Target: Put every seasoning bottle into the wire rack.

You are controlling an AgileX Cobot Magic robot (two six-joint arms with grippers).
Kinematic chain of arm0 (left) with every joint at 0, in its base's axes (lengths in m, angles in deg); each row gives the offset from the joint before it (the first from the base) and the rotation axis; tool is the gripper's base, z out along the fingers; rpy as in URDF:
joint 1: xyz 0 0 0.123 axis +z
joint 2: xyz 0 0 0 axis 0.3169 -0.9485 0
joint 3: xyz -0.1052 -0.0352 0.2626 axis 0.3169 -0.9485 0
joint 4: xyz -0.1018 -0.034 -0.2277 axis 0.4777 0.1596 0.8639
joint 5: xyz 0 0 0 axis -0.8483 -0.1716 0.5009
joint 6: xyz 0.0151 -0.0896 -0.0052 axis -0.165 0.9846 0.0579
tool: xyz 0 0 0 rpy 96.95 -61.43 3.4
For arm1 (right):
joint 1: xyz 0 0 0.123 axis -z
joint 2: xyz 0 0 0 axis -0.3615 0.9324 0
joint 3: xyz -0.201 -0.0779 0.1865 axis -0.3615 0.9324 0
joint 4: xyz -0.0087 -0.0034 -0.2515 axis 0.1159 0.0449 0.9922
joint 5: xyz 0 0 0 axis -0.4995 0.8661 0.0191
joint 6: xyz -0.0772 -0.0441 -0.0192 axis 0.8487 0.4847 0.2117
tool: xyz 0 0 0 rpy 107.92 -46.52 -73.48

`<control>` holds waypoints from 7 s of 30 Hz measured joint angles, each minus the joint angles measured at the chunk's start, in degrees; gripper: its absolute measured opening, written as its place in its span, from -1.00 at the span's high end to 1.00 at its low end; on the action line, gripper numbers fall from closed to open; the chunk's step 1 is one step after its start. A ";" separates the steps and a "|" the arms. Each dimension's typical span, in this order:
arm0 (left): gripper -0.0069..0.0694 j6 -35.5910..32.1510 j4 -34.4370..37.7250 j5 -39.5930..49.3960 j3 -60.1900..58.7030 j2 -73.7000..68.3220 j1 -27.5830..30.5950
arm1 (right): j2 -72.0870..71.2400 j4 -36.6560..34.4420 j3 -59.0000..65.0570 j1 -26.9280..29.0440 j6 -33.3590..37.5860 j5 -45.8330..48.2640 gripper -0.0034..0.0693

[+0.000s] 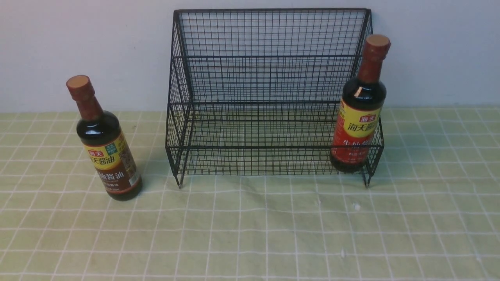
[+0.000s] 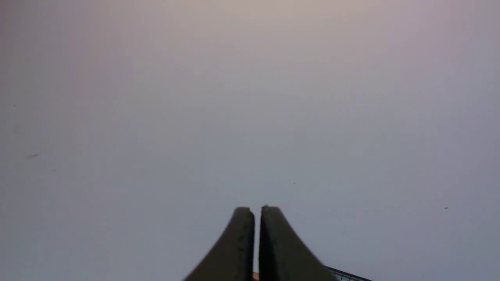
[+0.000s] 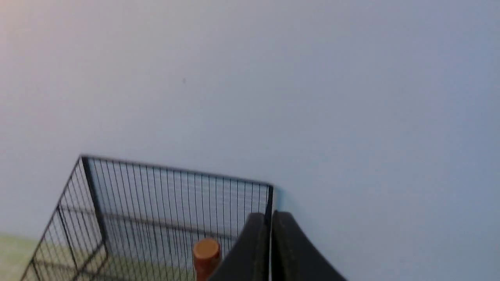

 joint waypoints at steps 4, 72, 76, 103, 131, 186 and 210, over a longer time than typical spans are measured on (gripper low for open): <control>0.80 0.00 0.00 -1.62 0.00 0.00 0.00 | -14.33 -0.06 21.82 0.00 -1.54 -23.14 0.94; 0.14 11.39 -37.25 -3.79 46.80 -88.96 0.00 | -32.08 0.60 54.36 0.00 -2.74 -38.95 0.94; 0.14 20.00 -42.99 2.04 49.02 -86.95 0.00 | -32.08 0.60 54.36 0.00 -2.78 -38.95 0.94; 0.14 36.71 -56.91 14.53 90.62 -96.10 -17.38 | -32.08 0.13 54.36 0.00 -4.37 -40.83 0.94; 0.03 37.02 -63.07 23.09 94.91 -113.59 -25.15 | -32.08 0.18 54.38 0.00 -4.51 -36.00 0.94; 0.83 8.12 -23.64 62.58 60.36 -45.49 -31.38 | -32.08 0.41 54.68 0.00 -4.45 -35.88 0.94; 0.83 3.79 -22.84 60.32 48.71 -28.12 -30.05 | -32.08 0.41 54.68 0.00 -4.40 -35.81 0.94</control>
